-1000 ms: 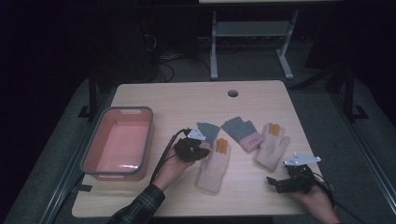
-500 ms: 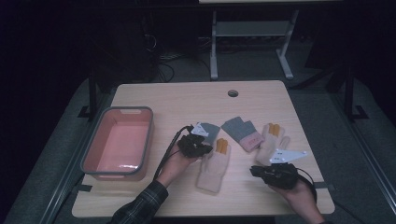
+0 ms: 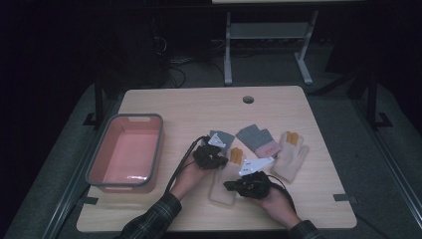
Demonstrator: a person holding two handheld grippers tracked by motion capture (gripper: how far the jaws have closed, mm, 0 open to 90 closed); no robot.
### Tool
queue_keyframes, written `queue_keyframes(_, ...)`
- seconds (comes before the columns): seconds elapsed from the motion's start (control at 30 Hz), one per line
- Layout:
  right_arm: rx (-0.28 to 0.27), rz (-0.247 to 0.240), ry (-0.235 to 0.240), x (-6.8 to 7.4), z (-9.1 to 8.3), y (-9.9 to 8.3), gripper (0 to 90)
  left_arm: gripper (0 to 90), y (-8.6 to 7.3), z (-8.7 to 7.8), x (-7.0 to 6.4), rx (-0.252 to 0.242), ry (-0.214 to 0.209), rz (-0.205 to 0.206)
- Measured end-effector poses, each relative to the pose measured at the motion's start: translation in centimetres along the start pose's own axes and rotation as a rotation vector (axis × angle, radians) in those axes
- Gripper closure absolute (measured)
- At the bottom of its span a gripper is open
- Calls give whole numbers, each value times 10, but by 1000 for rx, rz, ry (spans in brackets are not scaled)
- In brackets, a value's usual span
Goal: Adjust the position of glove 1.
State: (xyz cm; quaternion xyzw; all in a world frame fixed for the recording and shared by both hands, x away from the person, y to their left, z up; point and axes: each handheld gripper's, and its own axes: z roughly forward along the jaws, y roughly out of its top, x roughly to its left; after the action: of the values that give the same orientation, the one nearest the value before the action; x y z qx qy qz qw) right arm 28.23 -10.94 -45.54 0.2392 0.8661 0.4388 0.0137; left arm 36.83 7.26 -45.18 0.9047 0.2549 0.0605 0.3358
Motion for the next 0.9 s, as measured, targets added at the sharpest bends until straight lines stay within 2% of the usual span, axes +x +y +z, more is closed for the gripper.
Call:
queue_keyframes(0.03,50,-18,-14,0,11,0,900,896,-1,-1,1,9,15,7)
queue_keyframes(0.07,71,-18,-15,0,15,-2,900,896,-2,-2,3,12,22,8)
queue_keyframes(0.27,68,-11,-15,-5,10,-6,900,896,-9,-11,19,0,97,-46)
queue_keyframes(0.37,71,-2,-18,-6,7,-7,900,896,-14,-14,30,11,134,-78)
queue_keyframes(0.5,79,0,-23,-7,3,-9,900,896,-18,-13,35,26,137,-93)
queue_keyframes(0.57,79,-3,-23,-8,1,-9,900,895,-18,-15,32,13,118,-101)
queue_keyframes(0.67,45,-6,-19,-8,-5,-6,900,879,-19,-28,23,-21,102,-95)
queue_keyframes(0.73,30,-12,-9,-5,-6,-2,900,852,-25,-37,17,-27,93,-87)
queue_keyframes(0.9,58,-40,22,6,10,9,900,761,-48,-55,1,-23,74,-98)
